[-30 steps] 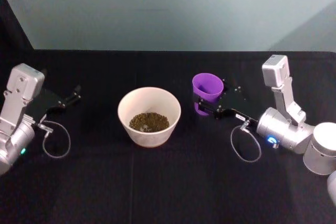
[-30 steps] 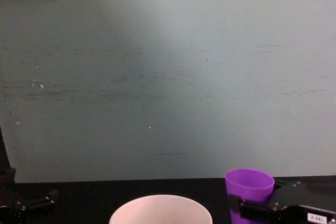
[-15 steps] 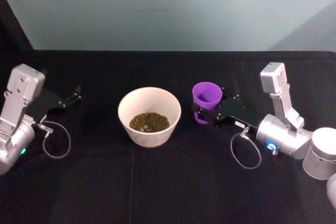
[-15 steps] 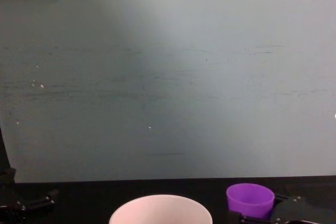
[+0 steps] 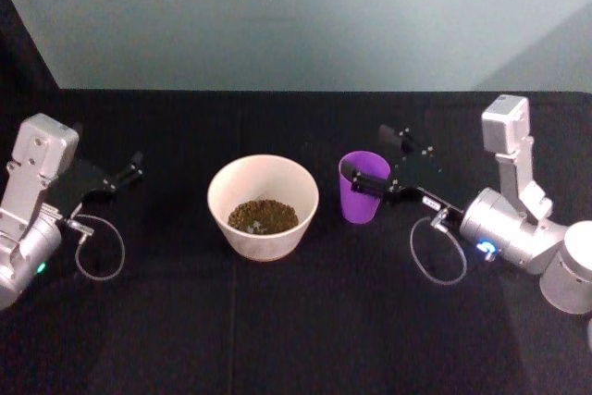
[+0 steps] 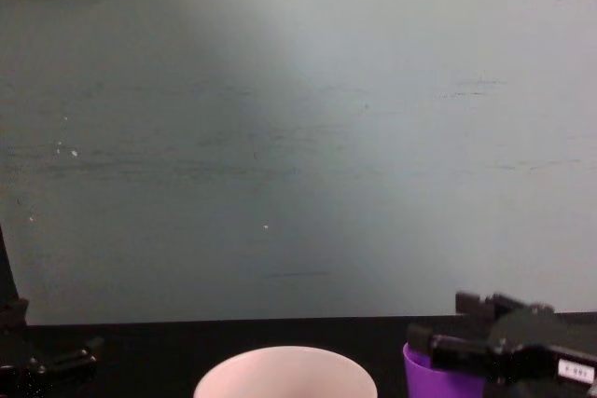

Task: Pick up the cup and pour the mung beans from the cup into the bowl.

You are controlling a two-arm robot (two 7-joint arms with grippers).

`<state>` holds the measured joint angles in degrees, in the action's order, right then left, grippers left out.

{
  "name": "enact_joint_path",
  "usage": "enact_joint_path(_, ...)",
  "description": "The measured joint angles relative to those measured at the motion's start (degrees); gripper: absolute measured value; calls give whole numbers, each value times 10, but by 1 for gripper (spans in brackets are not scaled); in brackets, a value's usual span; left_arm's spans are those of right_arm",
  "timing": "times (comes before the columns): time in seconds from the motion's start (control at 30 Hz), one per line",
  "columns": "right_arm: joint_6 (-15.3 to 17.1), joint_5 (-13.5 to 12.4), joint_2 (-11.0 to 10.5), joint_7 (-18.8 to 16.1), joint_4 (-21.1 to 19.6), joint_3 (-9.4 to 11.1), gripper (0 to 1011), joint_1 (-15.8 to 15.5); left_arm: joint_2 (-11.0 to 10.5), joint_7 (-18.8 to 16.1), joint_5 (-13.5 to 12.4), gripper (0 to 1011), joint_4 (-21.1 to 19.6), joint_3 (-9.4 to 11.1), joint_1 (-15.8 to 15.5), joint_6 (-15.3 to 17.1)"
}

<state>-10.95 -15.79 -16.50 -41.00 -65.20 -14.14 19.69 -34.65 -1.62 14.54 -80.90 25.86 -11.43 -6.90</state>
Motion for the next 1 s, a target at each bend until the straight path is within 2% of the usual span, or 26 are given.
enact_joint_path(0.23, -22, -19, -5, 18, -51, 10, 1000, -21, 0, 0, 0, 1000, 0, 0, 0, 0)
enact_joint_path(0.37, -32, -22, -9, 25, -69, 9, 1000, -28, 0, 0, 0, 1000, 0, 0, 0, 0)
enact_joint_path(0.63, -35, -25, -14, 46, -88, 5, 1000, -37, 0, 0, 0, 1000, 0, 0, 0, 0)
enact_joint_path(0.87, -7, -13, -18, 116, -110, 15, 1000, -55, 0, 0, 0, 1000, 0, 0, 0, 0)
enact_joint_path(1.0, 25, 6, -19, 185, -129, 26, 1000, -70, 0, 0, 0, 1000, 0, 0, 0, 0)
